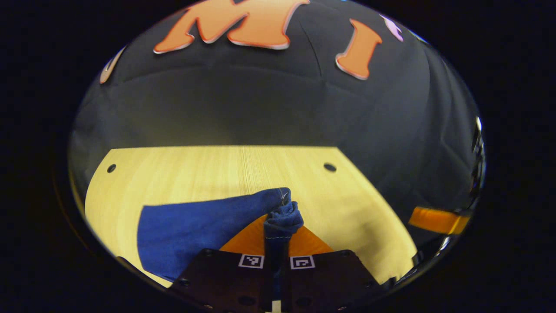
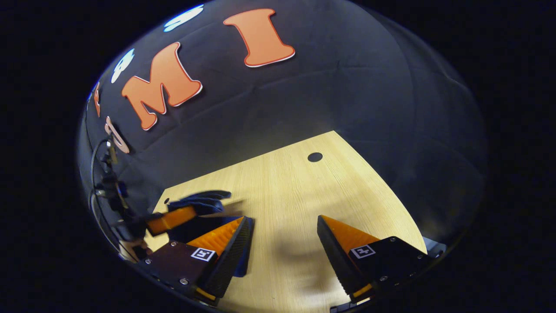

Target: Grasp the waist and the cuffs of the jeans and fold them to make the two legs overlap; first hold the waist and fold one-third of the jeans toward the cuffs, then hold the cuffs and fold the remaining one-third in the same direction to finish folding.

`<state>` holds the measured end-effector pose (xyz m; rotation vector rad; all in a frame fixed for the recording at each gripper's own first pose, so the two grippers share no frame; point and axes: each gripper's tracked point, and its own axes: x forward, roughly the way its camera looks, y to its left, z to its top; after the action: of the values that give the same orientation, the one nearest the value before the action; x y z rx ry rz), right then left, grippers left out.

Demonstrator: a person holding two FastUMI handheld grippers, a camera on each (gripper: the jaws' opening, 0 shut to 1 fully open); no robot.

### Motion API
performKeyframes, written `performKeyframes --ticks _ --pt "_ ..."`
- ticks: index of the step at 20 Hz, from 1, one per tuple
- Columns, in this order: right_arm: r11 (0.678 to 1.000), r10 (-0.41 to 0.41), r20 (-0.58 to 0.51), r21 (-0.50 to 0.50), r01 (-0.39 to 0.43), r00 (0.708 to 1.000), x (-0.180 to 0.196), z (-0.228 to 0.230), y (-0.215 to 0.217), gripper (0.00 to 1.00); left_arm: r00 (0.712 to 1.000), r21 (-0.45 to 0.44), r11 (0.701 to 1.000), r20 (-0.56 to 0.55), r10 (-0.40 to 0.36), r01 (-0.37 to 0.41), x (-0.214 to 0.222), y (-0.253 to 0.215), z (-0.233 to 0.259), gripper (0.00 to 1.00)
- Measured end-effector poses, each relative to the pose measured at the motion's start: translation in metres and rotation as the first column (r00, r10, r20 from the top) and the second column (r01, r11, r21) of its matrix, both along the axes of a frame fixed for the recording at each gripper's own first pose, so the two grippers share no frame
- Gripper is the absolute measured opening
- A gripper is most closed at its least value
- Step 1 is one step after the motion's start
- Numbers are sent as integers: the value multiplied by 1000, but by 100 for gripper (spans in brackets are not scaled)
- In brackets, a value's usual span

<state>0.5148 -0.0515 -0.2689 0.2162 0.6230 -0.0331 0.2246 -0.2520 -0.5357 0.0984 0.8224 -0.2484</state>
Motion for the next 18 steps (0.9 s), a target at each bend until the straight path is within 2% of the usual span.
performKeyframes --ticks 3,5,6,7,9,10,14,16,18 --pt "998 13 -16 -68 -14 1000 -7 -11 -2 98 999 127 991 -29 -34 38 -24 -3 -46 6" --pt "995 12 -12 -102 -13 1000 -9 -11 0 98 997 154 985 -31 -72 76 -26 -4 -62 14" --pt "994 6 -4 -107 -6 1000 -10 -9 3 98 993 104 988 -45 -106 110 -34 -16 -52 31" --pt "995 -3 5 -103 3 1000 -11 -7 6 98 990 46 990 -51 -130 133 -39 -27 -53 52" --pt "996 -17 21 -82 19 1000 -13 0 18 97 990 27 990 -13 -140 140 -44 -20 -24 94" --pt "997 -20 34 -73 23 999 -14 5 26 97 989 26 989 23 -147 146 -44 -12 -4 100" --pt "998 -30 90 -58 35 995 -13 23 64 98 975 -6 995 199 -94 97 -44 52 108 100" --pt "999 -18 119 -35 23 993 -11 33 90 98 953 -32 998 300 -34 46 -44 96 167 100" --pt "1000 -4 176 -28 9 984 -9 50 111 97 918 -10 999 395 35 -34 -48 152 218 100"
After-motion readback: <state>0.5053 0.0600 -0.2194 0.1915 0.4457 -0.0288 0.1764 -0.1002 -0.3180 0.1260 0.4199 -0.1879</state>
